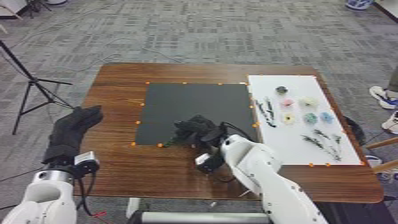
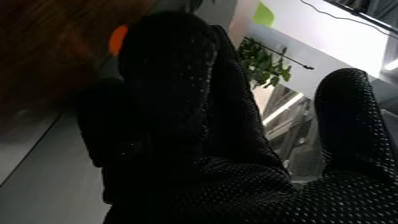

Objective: Arrange flowers

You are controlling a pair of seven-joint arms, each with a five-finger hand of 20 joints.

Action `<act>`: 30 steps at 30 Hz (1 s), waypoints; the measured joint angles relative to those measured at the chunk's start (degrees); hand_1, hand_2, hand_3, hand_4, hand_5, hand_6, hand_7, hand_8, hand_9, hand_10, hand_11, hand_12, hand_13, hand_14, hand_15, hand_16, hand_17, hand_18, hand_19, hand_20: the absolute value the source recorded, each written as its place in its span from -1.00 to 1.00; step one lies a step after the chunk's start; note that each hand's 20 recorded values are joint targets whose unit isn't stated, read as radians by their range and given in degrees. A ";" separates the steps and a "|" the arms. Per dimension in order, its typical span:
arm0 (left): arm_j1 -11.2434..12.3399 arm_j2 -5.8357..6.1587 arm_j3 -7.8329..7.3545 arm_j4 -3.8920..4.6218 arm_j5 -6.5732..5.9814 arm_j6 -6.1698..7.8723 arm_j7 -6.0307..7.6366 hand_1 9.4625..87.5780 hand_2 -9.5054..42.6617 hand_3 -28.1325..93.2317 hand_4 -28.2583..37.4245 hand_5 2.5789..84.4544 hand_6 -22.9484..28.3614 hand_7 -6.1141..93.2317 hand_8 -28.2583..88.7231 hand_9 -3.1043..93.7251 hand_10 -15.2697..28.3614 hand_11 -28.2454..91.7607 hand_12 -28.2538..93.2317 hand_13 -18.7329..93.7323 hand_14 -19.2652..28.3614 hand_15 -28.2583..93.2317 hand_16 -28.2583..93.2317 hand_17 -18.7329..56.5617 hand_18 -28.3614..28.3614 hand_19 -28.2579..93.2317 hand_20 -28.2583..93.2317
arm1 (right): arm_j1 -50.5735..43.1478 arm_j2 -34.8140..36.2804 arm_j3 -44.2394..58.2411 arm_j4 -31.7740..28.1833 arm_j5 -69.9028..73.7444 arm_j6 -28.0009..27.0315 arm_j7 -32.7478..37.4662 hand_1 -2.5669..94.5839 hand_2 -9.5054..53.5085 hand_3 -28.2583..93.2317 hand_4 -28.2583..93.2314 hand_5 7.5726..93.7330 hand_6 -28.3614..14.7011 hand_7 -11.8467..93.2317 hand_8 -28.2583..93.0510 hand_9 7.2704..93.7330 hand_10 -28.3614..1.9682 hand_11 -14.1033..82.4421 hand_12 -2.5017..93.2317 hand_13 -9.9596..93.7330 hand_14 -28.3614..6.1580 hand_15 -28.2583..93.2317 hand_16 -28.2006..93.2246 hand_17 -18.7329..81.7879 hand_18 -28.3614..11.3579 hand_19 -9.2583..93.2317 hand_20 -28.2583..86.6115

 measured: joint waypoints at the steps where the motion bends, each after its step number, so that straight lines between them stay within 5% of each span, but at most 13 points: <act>1: -0.09 0.00 0.08 0.02 0.00 -0.02 0.00 -0.70 -0.14 0.58 -1.00 0.19 0.06 -0.56 -0.63 0.04 0.35 -0.18 -0.32 -0.04 0.52 -0.22 -0.54 -0.39 0.30 -0.45 -0.31 | 0.16 -0.23 -0.17 0.22 -0.09 -0.02 -0.08 -0.60 -0.27 0.33 -0.72 0.27 0.02 -0.60 -0.65 0.27 -0.21 -0.55 -0.79 1.00 0.26 0.29 -0.12 0.63 -0.46 1.00 0.17; 30: -1.02 -0.56 1.27 0.25 -0.07 -0.22 0.54 -0.70 -0.14 0.58 -1.00 0.19 0.06 -0.57 -0.62 0.04 0.35 -0.17 -0.32 -0.04 0.52 -0.22 -0.54 -0.39 0.30 -0.45 -0.31 | 3.33 -3.59 -2.51 3.52 -1.76 -0.98 -0.81 -0.59 -0.26 0.33 -0.71 0.26 0.02 -0.60 -0.65 0.25 -0.23 -0.56 -0.79 1.00 0.26 0.29 -0.11 0.63 -0.46 1.00 0.17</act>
